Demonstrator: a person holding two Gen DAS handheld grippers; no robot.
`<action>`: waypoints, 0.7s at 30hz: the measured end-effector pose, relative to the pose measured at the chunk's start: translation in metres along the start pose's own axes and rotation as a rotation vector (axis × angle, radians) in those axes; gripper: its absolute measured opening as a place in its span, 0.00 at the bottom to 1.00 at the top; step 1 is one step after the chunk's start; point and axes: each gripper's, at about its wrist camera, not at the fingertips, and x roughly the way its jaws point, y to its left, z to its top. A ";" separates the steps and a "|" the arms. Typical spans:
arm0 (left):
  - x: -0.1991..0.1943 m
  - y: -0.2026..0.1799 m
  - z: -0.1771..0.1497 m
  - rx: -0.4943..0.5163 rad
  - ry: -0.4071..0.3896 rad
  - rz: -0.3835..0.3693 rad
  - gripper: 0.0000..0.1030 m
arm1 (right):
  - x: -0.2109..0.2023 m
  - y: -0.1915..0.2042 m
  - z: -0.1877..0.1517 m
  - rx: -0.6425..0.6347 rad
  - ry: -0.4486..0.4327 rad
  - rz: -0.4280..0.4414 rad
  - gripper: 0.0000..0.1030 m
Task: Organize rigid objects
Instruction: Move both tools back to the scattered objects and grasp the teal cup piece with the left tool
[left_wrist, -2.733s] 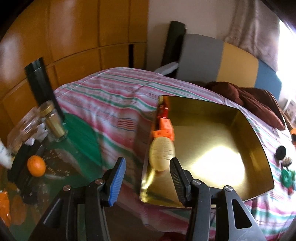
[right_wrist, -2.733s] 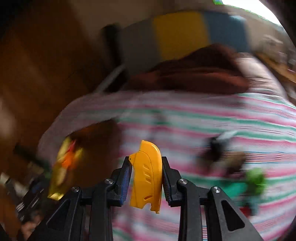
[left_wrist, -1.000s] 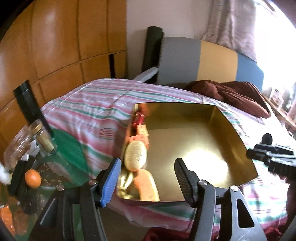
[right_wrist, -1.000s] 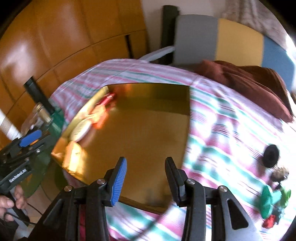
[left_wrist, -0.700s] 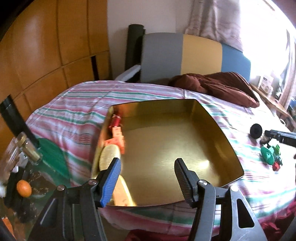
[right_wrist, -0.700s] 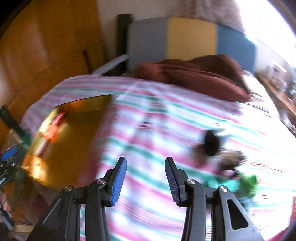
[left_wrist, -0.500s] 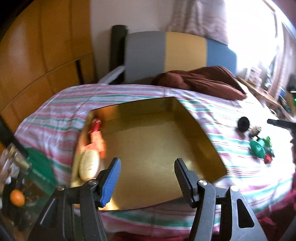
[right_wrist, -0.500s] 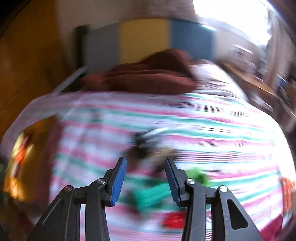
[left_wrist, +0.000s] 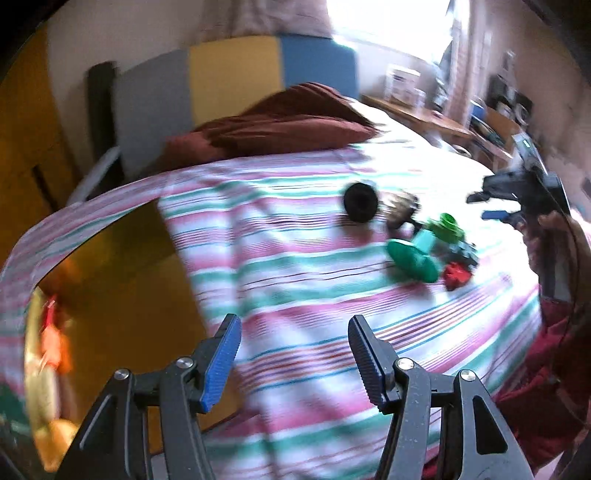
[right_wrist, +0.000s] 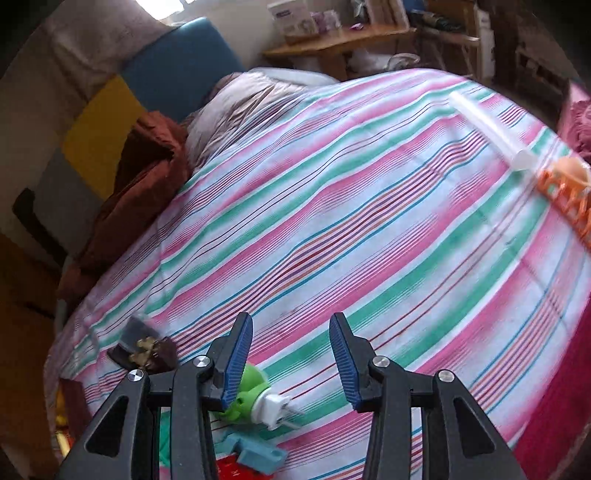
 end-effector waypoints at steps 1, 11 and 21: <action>0.004 -0.009 0.004 0.027 -0.001 -0.010 0.59 | 0.000 0.002 0.000 -0.005 0.003 0.001 0.42; 0.053 -0.086 0.061 0.261 0.008 -0.120 0.62 | 0.003 0.008 -0.004 -0.021 0.036 0.040 0.42; 0.112 -0.134 0.084 0.414 0.060 -0.133 0.62 | 0.007 0.004 -0.001 0.020 0.062 0.086 0.42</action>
